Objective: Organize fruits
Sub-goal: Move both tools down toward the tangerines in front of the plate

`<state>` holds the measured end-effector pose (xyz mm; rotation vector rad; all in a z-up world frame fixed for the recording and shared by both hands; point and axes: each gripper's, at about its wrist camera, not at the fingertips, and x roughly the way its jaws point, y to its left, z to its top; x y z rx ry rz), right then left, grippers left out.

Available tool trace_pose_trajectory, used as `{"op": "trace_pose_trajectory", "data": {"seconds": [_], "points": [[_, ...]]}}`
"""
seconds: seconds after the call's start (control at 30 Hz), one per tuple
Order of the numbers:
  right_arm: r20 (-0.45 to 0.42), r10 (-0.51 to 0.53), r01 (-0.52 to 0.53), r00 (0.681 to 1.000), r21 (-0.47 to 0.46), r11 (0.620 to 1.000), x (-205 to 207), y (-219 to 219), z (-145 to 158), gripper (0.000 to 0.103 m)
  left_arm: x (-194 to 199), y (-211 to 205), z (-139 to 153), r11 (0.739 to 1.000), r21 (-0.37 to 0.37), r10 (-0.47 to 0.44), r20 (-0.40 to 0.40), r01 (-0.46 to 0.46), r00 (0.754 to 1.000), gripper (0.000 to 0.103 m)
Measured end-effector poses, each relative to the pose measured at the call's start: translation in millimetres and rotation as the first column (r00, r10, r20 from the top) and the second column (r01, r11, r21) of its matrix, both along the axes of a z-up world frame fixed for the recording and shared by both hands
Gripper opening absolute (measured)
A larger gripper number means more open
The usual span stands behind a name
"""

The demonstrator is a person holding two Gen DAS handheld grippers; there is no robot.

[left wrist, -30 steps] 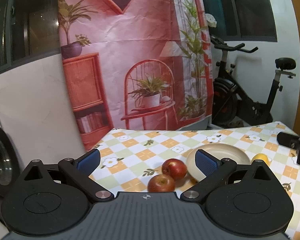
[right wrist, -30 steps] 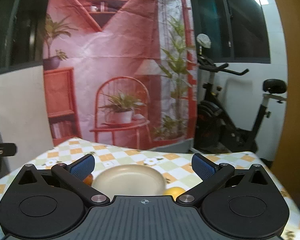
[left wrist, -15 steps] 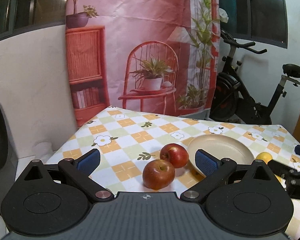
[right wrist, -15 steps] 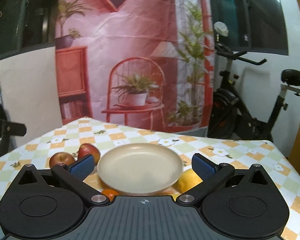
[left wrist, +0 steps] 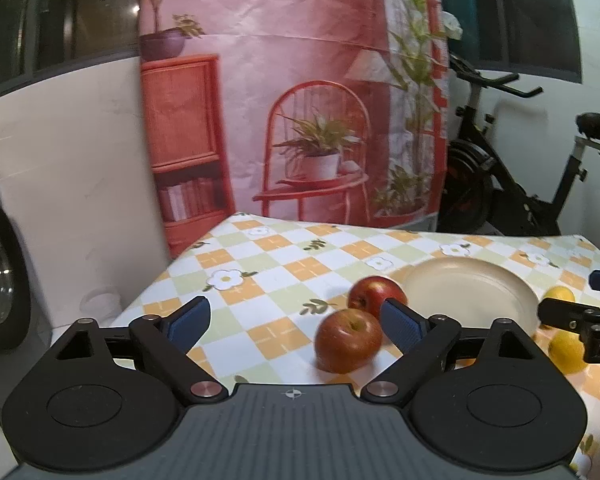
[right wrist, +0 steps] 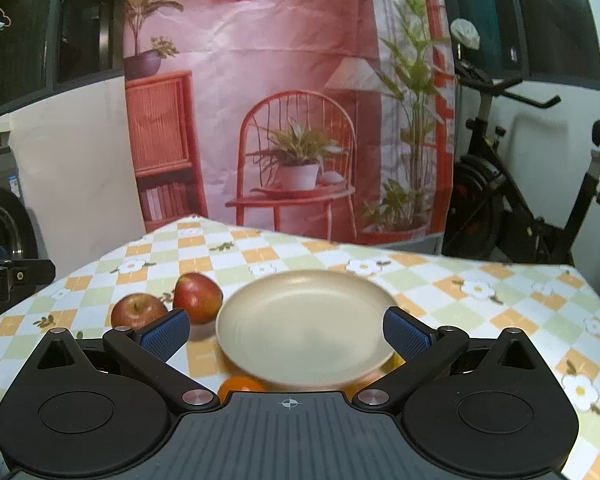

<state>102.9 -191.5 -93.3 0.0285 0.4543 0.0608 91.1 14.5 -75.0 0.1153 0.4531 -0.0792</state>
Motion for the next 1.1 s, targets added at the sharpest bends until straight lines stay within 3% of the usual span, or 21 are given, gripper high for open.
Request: {"op": "trace_pose_trajectory", "data": {"seconds": [0.23,0.37,0.53,0.83,1.0,1.1], "points": [[-0.052,0.019,-0.018,0.998,0.011,1.000,-12.3,0.4,-16.8,0.102,-1.8,-7.5,-12.7,1.000,-0.012,-0.021,-0.047,0.021,0.999,0.092],[-0.082,0.033,-0.031,0.996,0.018,0.999,-12.7,0.5,-21.2,0.102,-4.6,-14.3,-17.4,0.998,0.040,-0.038,-0.051,0.040,0.998,0.092],[-0.095,0.046,-0.042,0.994,0.041,0.998,-16.3,-0.1,-21.9,0.101,-6.2,-9.1,-21.3,0.998,0.031,-0.060,-0.074,0.062,0.995,0.091],[-0.141,0.146,-0.142,0.979,0.035,0.989,-26.9,13.4,-21.4,0.083,-11.5,-5.3,-23.4,0.997,0.000,-0.072,-0.098,0.072,0.993,0.086],[-0.138,0.151,-0.149,0.979,0.021,0.989,-31.9,16.4,-16.9,0.079,-14.3,-4.8,-23.6,0.997,-0.032,-0.073,-0.100,0.070,0.992,0.080],[-0.152,0.154,-0.151,0.976,0.031,0.988,-33.5,14.2,-18.4,0.070,-16.9,-8.6,-24.7,0.995,-0.035,-0.091,-0.099,0.088,0.991,0.078]]}}
